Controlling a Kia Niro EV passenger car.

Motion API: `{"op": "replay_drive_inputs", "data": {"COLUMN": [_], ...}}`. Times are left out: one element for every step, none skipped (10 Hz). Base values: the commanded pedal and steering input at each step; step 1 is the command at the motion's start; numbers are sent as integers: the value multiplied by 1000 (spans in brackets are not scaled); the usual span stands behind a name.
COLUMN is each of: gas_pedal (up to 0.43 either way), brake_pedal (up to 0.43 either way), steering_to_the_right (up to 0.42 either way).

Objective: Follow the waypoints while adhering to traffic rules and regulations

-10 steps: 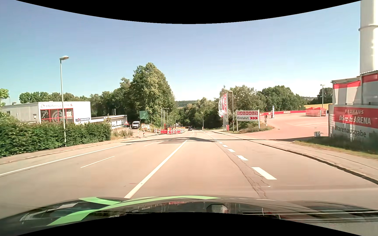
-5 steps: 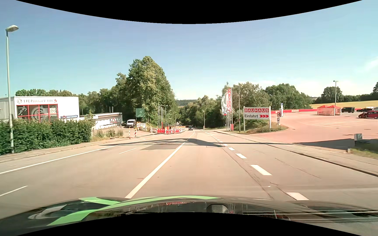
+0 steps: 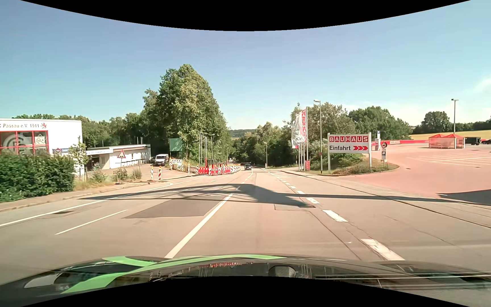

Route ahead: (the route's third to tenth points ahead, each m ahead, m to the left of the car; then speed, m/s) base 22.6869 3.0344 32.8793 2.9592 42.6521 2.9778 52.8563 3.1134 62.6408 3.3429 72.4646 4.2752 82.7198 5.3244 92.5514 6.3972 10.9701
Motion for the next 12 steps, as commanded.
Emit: {"op": "replay_drive_inputs", "data": {"gas_pedal": [0,0,0,0,0,0,0,0,0,0,0,0], "brake_pedal": [0,0,18,30,43,43,43,43,43,43,43,43], "steering_to_the_right": [-3,-2,-2,-2,-1,-1,0,2,5,7,7,6]}}
